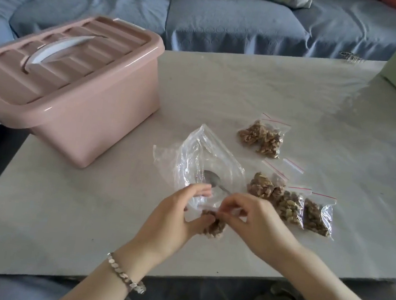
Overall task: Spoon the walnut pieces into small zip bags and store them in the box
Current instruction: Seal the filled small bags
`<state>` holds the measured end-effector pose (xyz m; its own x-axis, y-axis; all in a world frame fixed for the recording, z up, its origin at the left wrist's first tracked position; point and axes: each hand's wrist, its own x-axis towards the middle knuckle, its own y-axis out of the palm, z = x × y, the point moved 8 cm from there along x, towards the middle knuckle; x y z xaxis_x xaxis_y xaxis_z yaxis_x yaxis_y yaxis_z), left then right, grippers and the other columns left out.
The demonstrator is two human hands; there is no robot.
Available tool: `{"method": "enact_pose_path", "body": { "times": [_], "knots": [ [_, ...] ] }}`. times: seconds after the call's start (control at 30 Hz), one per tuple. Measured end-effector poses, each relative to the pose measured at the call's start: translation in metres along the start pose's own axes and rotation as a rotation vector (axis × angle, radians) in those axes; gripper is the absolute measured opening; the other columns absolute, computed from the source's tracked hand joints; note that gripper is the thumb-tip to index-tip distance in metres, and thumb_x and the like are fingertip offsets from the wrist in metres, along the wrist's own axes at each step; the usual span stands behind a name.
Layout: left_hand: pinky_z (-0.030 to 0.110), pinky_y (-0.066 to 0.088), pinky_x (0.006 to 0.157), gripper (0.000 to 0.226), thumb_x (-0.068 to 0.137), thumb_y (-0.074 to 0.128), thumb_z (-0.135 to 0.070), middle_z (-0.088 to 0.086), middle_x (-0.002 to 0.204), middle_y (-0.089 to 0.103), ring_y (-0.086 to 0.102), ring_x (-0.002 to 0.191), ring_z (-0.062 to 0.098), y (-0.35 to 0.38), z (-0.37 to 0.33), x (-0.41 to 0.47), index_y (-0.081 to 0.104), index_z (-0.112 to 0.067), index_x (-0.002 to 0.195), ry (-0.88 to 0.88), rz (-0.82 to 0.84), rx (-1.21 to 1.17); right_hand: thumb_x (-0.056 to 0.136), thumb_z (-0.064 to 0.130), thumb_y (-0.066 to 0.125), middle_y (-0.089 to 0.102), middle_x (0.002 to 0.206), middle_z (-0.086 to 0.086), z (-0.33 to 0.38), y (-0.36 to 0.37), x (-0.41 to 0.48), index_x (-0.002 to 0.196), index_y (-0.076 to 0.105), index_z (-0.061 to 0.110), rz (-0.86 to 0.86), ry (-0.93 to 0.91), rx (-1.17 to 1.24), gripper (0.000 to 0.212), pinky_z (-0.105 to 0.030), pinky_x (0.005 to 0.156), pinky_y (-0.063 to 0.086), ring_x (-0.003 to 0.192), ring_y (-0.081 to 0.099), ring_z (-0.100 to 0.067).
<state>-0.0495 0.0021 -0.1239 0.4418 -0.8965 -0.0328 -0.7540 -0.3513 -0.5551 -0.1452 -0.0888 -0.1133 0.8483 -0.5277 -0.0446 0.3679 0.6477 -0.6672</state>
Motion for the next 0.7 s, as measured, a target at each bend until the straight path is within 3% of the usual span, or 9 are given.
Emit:
{"method": "enact_pose_path", "body": {
  "times": [0.1, 0.2, 0.3, 0.4, 0.7],
  "knots": [
    [0.007, 0.042, 0.065, 0.026, 0.079, 0.072, -0.021, -0.023, 0.088, 0.066, 0.057, 0.069, -0.009, 0.008, 0.012, -0.004, 0.061, -0.041, 0.09, -0.071, -0.014, 0.004, 0.083, 0.022, 0.067, 0.064, 0.08, 0.014, -0.014, 0.019, -0.005, 0.084, 0.066, 0.023, 0.007, 0.043, 0.032, 0.002, -0.017, 0.071, 0.046, 0.077, 0.06, -0.004],
    [0.011, 0.046, 0.063, 0.031, 0.079, 0.071, -0.009, -0.019, 0.074, 0.069, 0.062, 0.068, -0.006, 0.011, 0.017, -0.007, 0.064, -0.039, 0.074, -0.118, -0.078, -0.139, 0.078, 0.02, 0.072, 0.066, 0.08, 0.016, -0.026, 0.02, -0.01, 0.08, 0.064, 0.03, -0.064, 0.141, 0.163, 0.013, -0.011, 0.069, 0.047, 0.08, 0.06, 0.001],
    [0.018, 0.053, 0.07, 0.026, 0.078, 0.071, -0.007, -0.011, 0.071, 0.072, 0.068, 0.071, 0.003, 0.017, 0.023, -0.006, 0.069, -0.032, 0.072, -0.185, -0.114, -0.296, 0.074, 0.012, 0.076, 0.068, 0.079, 0.013, -0.035, 0.018, -0.014, 0.074, 0.064, 0.034, -0.12, 0.208, 0.283, 0.024, -0.012, 0.068, 0.05, 0.077, 0.064, 0.0],
    [0.031, 0.058, 0.07, 0.021, 0.081, 0.067, -0.003, -0.002, 0.071, 0.073, 0.07, 0.069, 0.016, 0.023, 0.024, -0.005, 0.071, -0.022, 0.073, -0.219, -0.105, -0.409, 0.073, 0.008, 0.075, 0.071, 0.076, 0.007, -0.04, 0.02, -0.015, 0.075, 0.071, 0.021, -0.137, 0.242, 0.369, 0.014, -0.016, 0.068, 0.052, 0.073, 0.066, -0.001],
    [0.021, 0.055, 0.06, 0.022, 0.079, 0.068, -0.002, -0.004, 0.065, 0.071, 0.068, 0.064, 0.011, 0.02, 0.025, -0.007, 0.068, -0.021, 0.068, -0.249, -0.116, -0.482, 0.072, 0.01, 0.075, 0.073, 0.069, 0.004, -0.044, 0.02, -0.018, 0.069, 0.072, 0.024, -0.146, 0.298, 0.555, 0.015, -0.023, 0.07, 0.053, 0.065, 0.066, -0.007]
  ]
}}
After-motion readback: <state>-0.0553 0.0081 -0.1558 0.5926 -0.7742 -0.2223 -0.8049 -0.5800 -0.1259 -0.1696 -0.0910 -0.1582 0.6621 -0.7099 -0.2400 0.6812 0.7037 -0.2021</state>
